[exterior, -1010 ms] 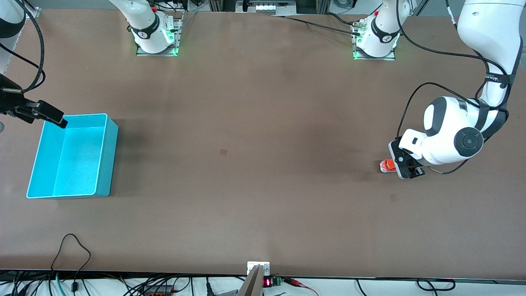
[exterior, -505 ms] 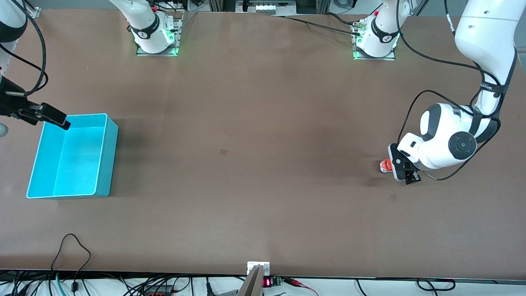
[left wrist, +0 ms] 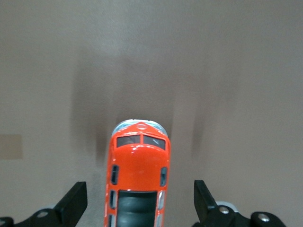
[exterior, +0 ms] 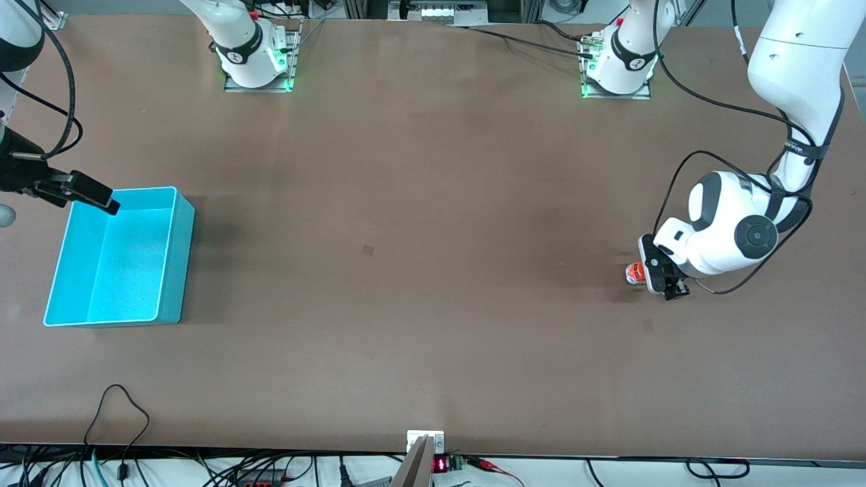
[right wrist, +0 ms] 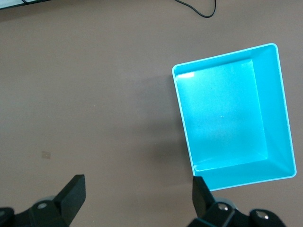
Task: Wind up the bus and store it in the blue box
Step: 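Close the left gripper onto the car and press it down, then drag the car backward along the table with the left gripper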
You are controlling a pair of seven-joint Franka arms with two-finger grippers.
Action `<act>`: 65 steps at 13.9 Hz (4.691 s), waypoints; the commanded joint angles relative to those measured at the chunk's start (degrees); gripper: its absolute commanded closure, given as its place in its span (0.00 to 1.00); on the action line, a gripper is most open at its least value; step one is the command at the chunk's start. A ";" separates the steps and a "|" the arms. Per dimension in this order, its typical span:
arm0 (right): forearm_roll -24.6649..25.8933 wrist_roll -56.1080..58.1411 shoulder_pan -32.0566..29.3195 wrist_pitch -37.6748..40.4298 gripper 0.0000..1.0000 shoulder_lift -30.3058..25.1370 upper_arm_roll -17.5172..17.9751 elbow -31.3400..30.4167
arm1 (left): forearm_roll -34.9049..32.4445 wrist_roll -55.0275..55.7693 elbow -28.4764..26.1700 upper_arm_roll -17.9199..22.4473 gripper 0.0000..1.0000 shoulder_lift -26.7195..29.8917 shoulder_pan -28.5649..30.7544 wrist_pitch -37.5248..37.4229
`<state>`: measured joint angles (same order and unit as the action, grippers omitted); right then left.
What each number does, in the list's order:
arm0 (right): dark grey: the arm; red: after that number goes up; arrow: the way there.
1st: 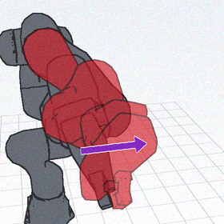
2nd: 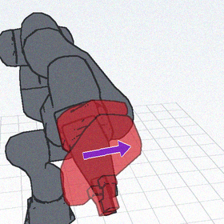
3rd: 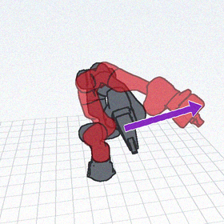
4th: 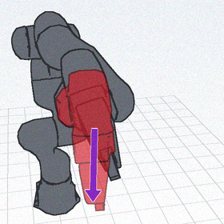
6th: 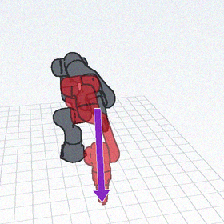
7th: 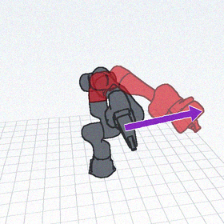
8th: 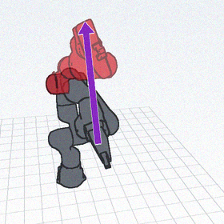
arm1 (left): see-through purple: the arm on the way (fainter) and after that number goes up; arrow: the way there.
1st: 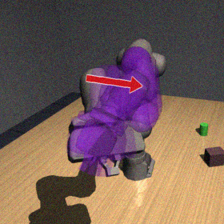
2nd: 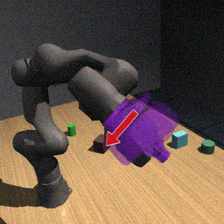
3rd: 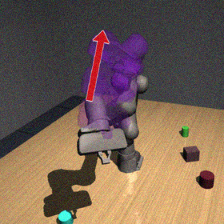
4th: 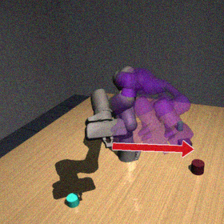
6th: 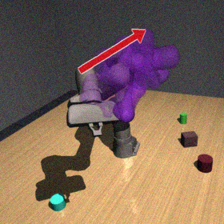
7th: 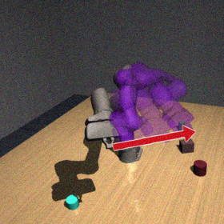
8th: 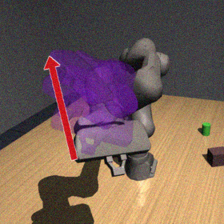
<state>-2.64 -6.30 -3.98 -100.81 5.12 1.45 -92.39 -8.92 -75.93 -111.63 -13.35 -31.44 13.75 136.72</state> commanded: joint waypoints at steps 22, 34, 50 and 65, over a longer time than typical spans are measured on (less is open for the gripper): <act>3.17 -0.21 -1.91 0.44 0.00 -0.28 0.05 -0.07 | -1.19 -1.67 -5.00 -1.94 0.71 5.51 -1.01 -3.48; 3.17 -0.38 -1.56 0.09 0.00 -0.28 0.13 -0.07 | -5.49 -1.59 -8.86 -1.50 0.73 4.02 -0.92 5.67; 1.67 -0.47 -1.82 0.44 0.00 -0.02 0.13 -0.07 | -6.81 -21.35 -3.06 1.48 0.74 -1.96 11.55 5.14; 1.67 -0.47 -1.73 0.44 0.00 -0.11 0.13 -0.07 | -6.64 -16.88 1.94 0.61 0.00 9.37 10.95 -15.66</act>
<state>-0.03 -6.42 -5.41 -100.71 5.38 1.33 -92.40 -13.68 -94.46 -110.97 -11.77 -26.20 26.10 127.40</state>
